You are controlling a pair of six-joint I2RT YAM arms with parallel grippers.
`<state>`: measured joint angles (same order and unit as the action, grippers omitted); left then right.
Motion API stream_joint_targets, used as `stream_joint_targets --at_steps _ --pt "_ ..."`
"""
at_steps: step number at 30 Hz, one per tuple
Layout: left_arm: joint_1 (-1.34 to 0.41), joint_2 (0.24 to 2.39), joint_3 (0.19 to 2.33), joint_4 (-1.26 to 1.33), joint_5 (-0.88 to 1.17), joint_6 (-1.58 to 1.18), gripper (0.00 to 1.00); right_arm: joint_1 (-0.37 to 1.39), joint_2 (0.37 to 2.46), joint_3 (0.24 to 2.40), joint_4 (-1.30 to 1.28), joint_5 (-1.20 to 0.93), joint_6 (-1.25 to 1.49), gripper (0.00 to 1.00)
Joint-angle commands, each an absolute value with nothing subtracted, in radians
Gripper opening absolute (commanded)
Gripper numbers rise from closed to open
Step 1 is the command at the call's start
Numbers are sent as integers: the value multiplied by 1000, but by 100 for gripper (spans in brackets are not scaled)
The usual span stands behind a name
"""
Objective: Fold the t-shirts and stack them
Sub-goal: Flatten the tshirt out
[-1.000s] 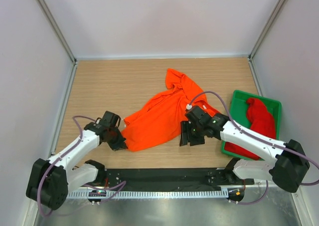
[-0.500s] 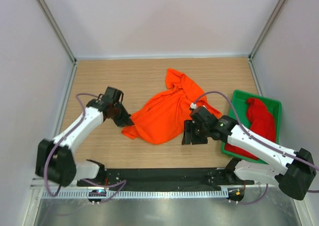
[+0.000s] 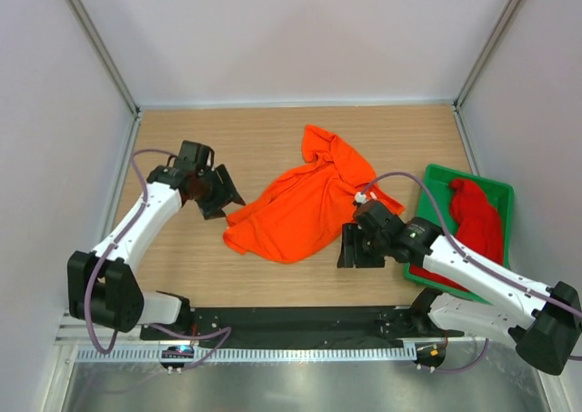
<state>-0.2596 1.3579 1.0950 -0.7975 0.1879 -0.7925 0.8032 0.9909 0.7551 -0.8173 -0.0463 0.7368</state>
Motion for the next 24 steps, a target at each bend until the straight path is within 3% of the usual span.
stream_joint_targets --at_steps 1,8,24 --pt "-259 1335 1001 -747 277 -775 59 807 982 747 -804 -32 750 57" --pt "-261 1443 1008 -646 325 -816 58 807 1011 768 -804 -34 736 57" --pt "-316 1604 1091 -667 190 -928 49 807 965 801 -868 80 732 49"
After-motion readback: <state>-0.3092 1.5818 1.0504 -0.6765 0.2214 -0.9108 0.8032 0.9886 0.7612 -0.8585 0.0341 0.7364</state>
